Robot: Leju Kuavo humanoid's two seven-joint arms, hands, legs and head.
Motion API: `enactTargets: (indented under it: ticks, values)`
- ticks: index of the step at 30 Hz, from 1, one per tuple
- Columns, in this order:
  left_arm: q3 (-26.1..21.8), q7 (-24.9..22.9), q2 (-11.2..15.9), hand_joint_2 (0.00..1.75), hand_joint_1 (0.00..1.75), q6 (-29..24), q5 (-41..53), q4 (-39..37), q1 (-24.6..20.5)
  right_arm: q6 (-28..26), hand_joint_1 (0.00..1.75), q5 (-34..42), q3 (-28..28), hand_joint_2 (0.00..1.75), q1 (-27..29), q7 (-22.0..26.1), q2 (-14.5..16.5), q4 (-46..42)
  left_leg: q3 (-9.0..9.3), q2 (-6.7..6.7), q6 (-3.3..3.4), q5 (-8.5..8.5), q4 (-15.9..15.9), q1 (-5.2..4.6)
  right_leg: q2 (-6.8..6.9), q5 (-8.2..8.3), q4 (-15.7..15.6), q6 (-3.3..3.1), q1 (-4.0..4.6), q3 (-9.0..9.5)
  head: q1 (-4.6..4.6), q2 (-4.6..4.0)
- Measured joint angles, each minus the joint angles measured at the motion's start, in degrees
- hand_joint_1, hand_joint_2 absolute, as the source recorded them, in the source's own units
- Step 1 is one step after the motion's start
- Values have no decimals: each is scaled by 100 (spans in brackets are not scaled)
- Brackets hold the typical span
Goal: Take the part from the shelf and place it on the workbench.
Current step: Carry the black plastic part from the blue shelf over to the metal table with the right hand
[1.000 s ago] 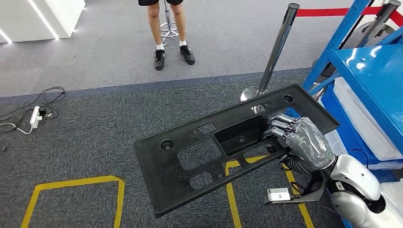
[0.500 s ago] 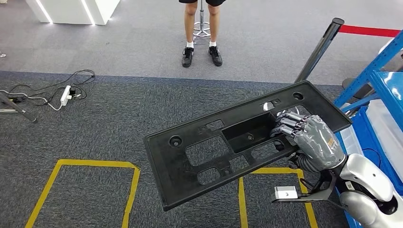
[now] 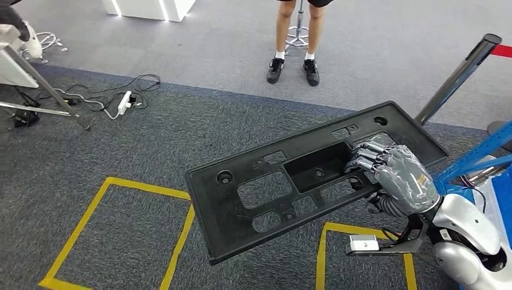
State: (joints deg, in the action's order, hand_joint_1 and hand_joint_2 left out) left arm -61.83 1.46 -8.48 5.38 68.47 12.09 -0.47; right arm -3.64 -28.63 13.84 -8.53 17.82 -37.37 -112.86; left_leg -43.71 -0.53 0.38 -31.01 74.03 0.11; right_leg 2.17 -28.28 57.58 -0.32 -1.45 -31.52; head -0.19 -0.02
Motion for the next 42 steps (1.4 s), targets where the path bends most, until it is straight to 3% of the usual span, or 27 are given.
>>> enactTargets:
  ticks: [1, 4, 6, 8, 9, 10, 11, 13, 15, 16, 17, 20, 21, 23, 24, 26, 28, 30, 31, 32, 33, 35, 36, 37, 39, 41, 42]
  values:
    - [0, 2, -1, 175, 0, 0, 0, 0, 3, 10, 175, 0, 0, 175, -3, -1, 1, 3, 18, 21, -4, 110, -57, 13, 77, -30, 1, 10, 2, 32, -1, 0]
    - [0, 5, 0, 175, 0, -5, 2, 0, 14, 33, 175, 0, -2, 175, -25, -2, 2, 4, 536, 253, 46, 626, -1066, -17, 272, -142, -9, 67, 14, 179, -1, 0]
    - [0, 13, 1, 175, 0, -9, 1, 0, 9, 38, 175, 0, -8, 175, -33, -3, 2, 5, 759, 399, 129, 635, -1466, -88, 386, -199, -24, 127, 34, 251, 0, 0]
    - [0, 25, 2, 175, 0, -9, 1, 0, 6, 39, 175, 0, -12, 175, -36, -3, 2, 6, 826, 322, 216, 554, -1563, -116, 471, -203, -4, 199, 29, 313, 2, 0]
    - [0, 31, 3, 175, 0, -8, 1, 0, 12, 39, 175, 0, -14, 175, -38, -4, 3, 8, 884, 256, 253, 543, -1608, -114, 441, -211, 48, 225, 11, 325, 6, 0]
    - [0, 36, 4, 175, 0, -8, 1, 0, 16, 38, 175, 0, -22, 175, -38, -5, 3, 10, 961, 196, 294, 532, -1660, -106, 322, -243, 186, 237, -12, 279, 8, 0]
    - [0, 39, 5, 175, 0, -7, 0, 0, 17, 37, 175, 1, -38, 175, -35, -6, 4, 12, 1048, 140, 331, 523, -1702, -100, 167, -312, 418, 238, -27, 156, 9, 0]
    - [-1, 44, 6, 175, 0, -7, -1, 0, 13, 35, 175, 2, -70, 175, -14, -7, 4, 16, 1152, 25, 391, 482, -1736, -94, -128, -546, 1120, 233, -30, -306, 11, 0]
    - [-2, 46, 6, 175, 0, -7, -2, 0, 7, 36, 175, 2, -83, 175, 16, -8, 4, 23, 1245, -134, 413, 410, -1734, -98, -199, -724, 1631, 246, -25, -765, 11, 0]
    - [-2, 47, 6, 175, 0, -7, -2, 0, 5, 37, 175, 2, -87, 175, 28, -8, 4, 28, 1316, -222, 413, 361, -1732, -100, -209, -693, 1634, 251, -25, -882, 10, 0]
    - [-2, 48, 6, 175, 0, -7, -2, 0, 3, 37, 175, 2, -93, 175, 34, -9, 4, 32, 1400, -311, 408, 305, -1729, -100, -225, -545, 1454, 250, -26, -908, 11, 0]
    - [-2, 49, -1, 175, 0, -6, -2, -1, 13, 45, 175, 5, -120, 175, 35, -8, 4, 43, 1582, -542, 346, 107, -1677, -99, -483, 299, 480, 233, -33, -791, 15, 1]
    - [-2, 48, -4, 175, 0, -5, -2, -2, 17, 51, 175, 7, -127, 175, 37, -7, 3, 48, 1581, -607, 311, 43, -1661, -93, -549, 460, 304, 218, -23, -769, 16, 1]
    - [-2, 48, -7, 175, 0, -5, -2, -2, 25, 62, 175, 9, -139, 175, 29, -8, 1, 54, 1597, -701, 249, -23, -1653, -81, -500, 454, 219, 161, -2, -718, 16, 1]
    - [-2, 49, -3, 175, 0, -6, -2, -2, 30, 63, 175, 11, -145, 175, 21, -11, 0, 52, 1612, -656, 224, -37, -1639, -79, -438, 448, 186, 127, -2, -653, 17, 0]
    - [-2, 51, 5, 175, 0, -8, -2, -1, 29, 65, 175, 16, -155, 175, 3, -17, 2, 51, 1514, -385, 167, -25, -1377, -89, -323, 402, 97, 62, -12, -496, 3, 0]
    - [-2, 55, 6, 175, 0, -8, -2, 0, 5, 67, 175, 21, -158, 175, 1, -18, 4, 51, 1093, -94, 99, -136, -725, -73, -201, 323, 23, 25, -3, -338, -11, 0]
    - [-2, 58, 5, 175, 0, -7, -2, 0, -7, 67, 175, 22, -160, 175, 2, -18, 5, 51, 614, -12, 50, -409, -178, -43, -64, 200, -3, 19, 3, -181, -11, 0]
    - [-2, 60, 5, 175, 0, -7, -2, 0, 0, 67, 175, 22, -160, 175, 2, -18, 6, 52, 473, 1, 38, -486, -119, -34, 0, 128, -6, 23, 4, -91, -11, 0]
    - [-2, 59, 6, 175, 0, -7, -2, 0, 13, 67, 175, 22, -160, 175, 2, -18, 6, 52, 416, 16, 39, -453, -220, -30, 58, 55, -6, 29, 7, 4, -11, 0]
    - [-3, 58, 6, 175, 0, -7, -2, 0, 29, 67, 175, 22, -160, 175, 1, -18, 7, 53, 439, 58, 64, -253, -496, -34, 120, -24, -7, 37, 13, 110, -11, 0]
    - [-4, 57, 11, 175, 0, -9, -2, 0, 59, 68, 175, 22, -158, 175, 4, -18, 12, 56, 539, 251, 164, 355, -1142, -83, 231, -179, -14, 71, 30, 288, -5, 0]
    - [-4, 58, 14, 175, 0, -10, -2, 0, 64, 70, 175, 22, -160, 175, 3, -18, 16, 60, 591, 333, 218, 567, -1369, -121, 282, -256, -20, 103, 40, 364, -3, 0]
    - [-4, 60, 16, 175, 0, -10, -2, 0, 63, 75, 175, 22, -161, 175, 6, -18, 20, 62, 620, 371, 258, 666, -1463, -155, 328, -310, -28, 140, 45, 433, -1, 0]
    - [-3, 63, 19, 175, 0, -15, -2, 0, 53, 89, 175, 23, -174, 175, 0, -22, 20, 66, 729, 264, 314, 618, -1518, -171, 382, -351, 13, 224, 42, 561, -2, 0]
    - [-3, 69, 21, 175, 0, -25, -2, 0, 40, 109, 175, 31, -199, 175, -18, -39, 17, 64, 889, 132, 378, 593, -1597, -151, 223, -342, 283, 267, 8, 515, 2, 0]
    - [-4, 74, 20, 175, 0, -30, -2, 0, 25, 124, 175, 37, -221, 175, -26, -47, 15, 62, 968, 70, 412, 574, -1626, -143, 85, -385, 569, 269, -9, 350, 3, 0]
